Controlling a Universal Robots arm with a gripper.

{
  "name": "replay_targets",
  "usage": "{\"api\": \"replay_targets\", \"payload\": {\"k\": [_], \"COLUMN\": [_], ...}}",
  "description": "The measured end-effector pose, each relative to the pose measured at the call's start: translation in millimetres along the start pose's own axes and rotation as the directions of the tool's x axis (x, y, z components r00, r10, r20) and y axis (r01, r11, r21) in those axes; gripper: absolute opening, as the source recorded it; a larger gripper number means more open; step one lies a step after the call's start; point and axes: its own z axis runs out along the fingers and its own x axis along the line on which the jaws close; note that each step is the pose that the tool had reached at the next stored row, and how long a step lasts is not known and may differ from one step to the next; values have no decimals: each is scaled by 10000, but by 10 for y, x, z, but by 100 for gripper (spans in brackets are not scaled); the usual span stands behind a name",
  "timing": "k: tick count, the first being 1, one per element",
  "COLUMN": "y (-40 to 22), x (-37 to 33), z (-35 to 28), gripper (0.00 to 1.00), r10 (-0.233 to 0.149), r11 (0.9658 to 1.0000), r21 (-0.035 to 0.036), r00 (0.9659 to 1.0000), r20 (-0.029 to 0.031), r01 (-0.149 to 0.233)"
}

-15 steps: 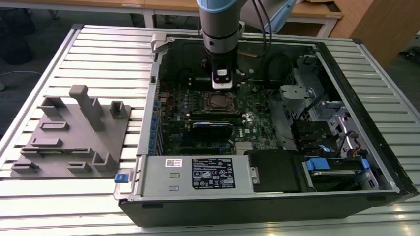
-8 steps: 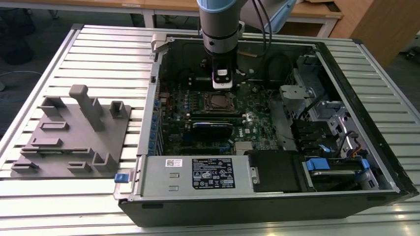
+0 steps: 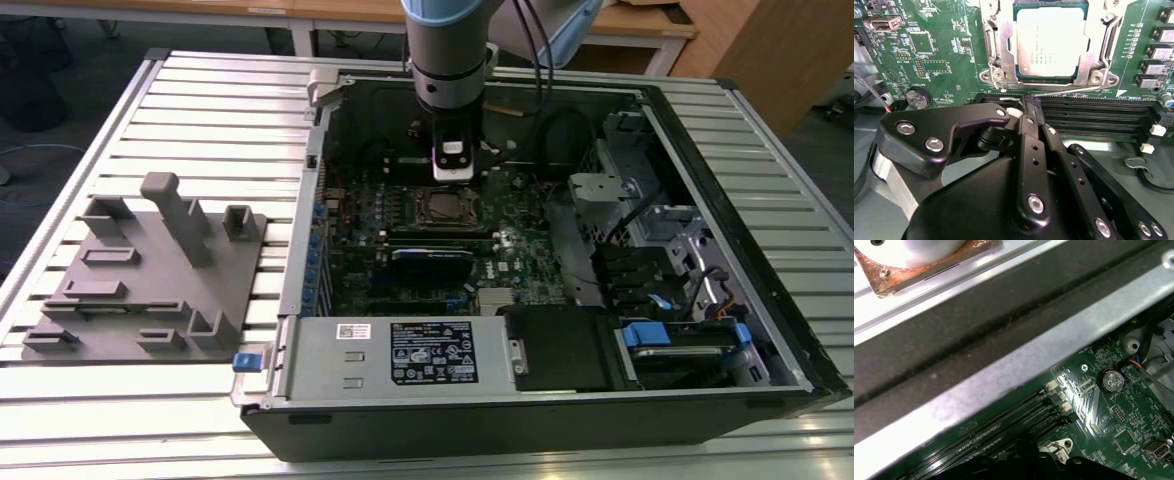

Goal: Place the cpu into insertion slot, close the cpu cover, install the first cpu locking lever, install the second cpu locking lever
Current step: 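Install the first cpu locking lever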

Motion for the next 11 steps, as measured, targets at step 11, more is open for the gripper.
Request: {"api": "replay_targets", "payload": {"k": [11], "y": [-6], "x": [18], "z": [-26], "gripper": [11], "r10": [-10], "r11": [10000], "r21": [10], "r00": [10000], "r20": [24], "r01": [10]}}
